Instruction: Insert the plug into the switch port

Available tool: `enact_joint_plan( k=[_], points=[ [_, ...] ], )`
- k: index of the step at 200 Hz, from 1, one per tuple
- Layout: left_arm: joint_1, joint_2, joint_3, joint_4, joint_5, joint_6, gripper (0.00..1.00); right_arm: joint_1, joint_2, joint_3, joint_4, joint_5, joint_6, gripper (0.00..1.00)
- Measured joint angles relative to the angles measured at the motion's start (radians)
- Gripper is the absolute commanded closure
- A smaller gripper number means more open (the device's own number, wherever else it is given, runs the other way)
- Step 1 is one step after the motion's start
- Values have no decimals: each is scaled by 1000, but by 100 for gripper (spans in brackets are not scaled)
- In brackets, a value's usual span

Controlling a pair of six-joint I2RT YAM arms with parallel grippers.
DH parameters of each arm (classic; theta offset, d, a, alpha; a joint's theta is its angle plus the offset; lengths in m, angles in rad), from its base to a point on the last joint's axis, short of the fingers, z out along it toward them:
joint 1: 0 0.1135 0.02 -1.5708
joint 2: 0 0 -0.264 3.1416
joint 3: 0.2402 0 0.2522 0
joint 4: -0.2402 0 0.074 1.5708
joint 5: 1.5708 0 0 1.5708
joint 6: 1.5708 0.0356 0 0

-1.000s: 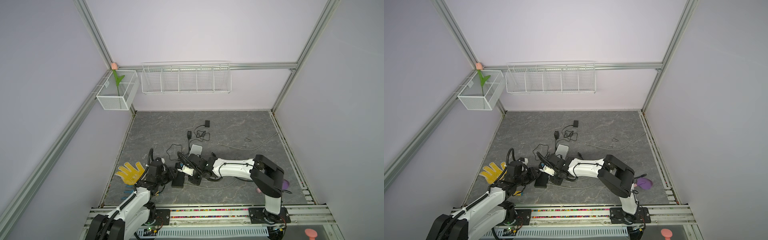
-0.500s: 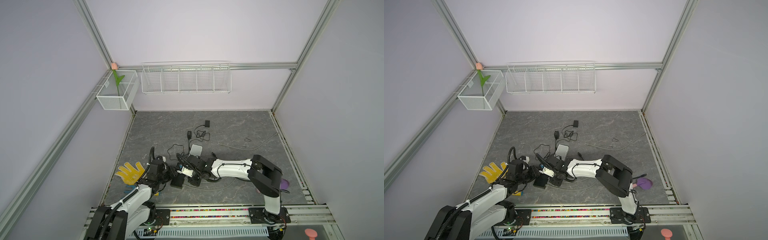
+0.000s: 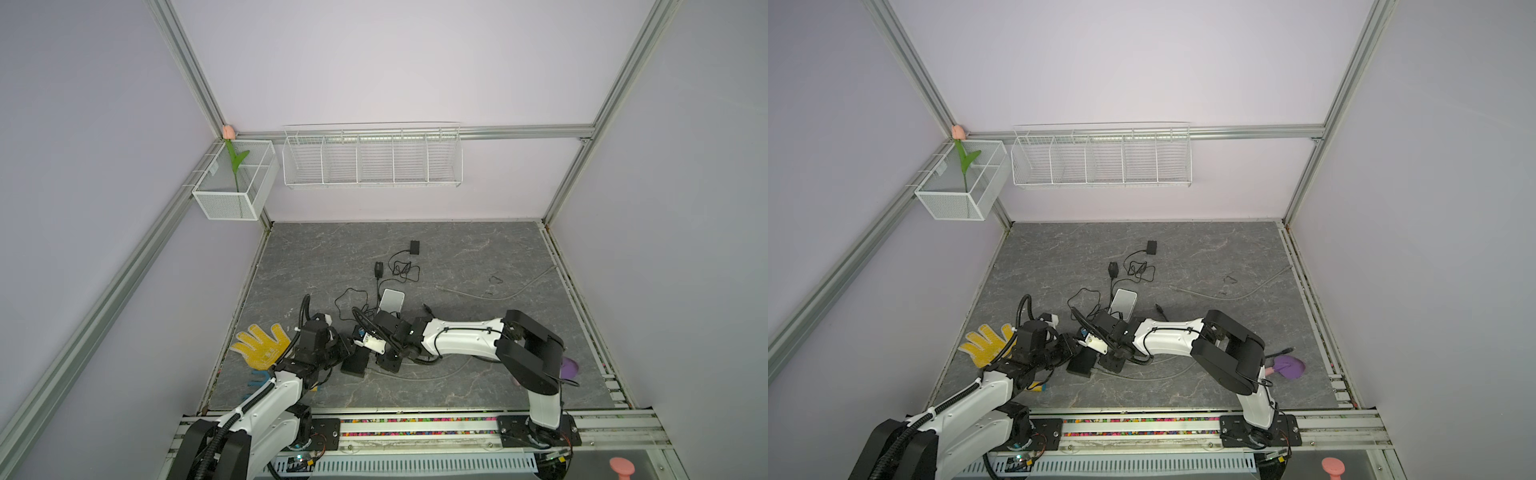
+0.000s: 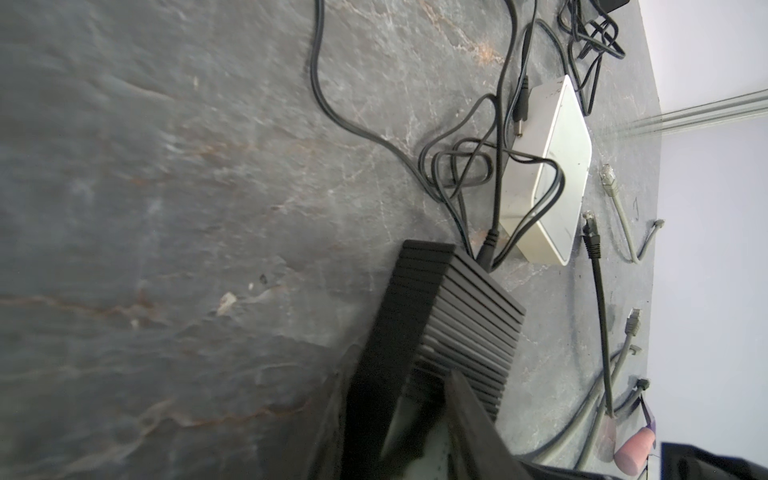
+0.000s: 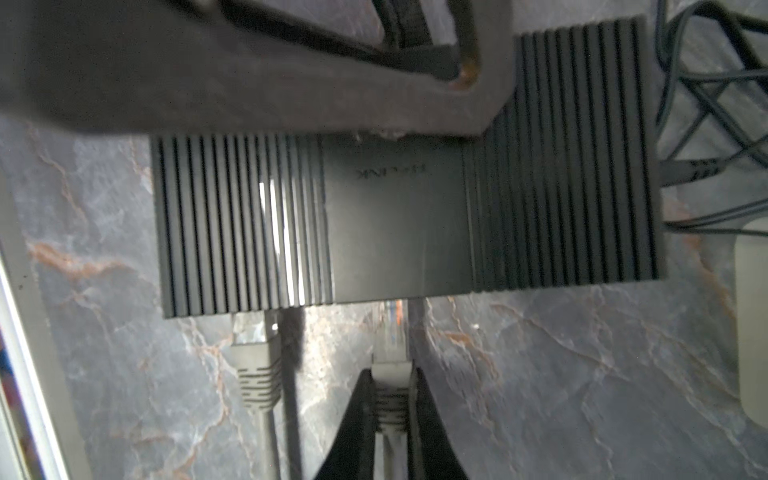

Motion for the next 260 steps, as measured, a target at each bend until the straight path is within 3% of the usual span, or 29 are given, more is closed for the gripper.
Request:
enact_joint_plan(
  k=[260],
  points=[
    [-13,-66,-10,-58,-39,0,65,22,-12,-2,13,29,16,93]
  ],
)
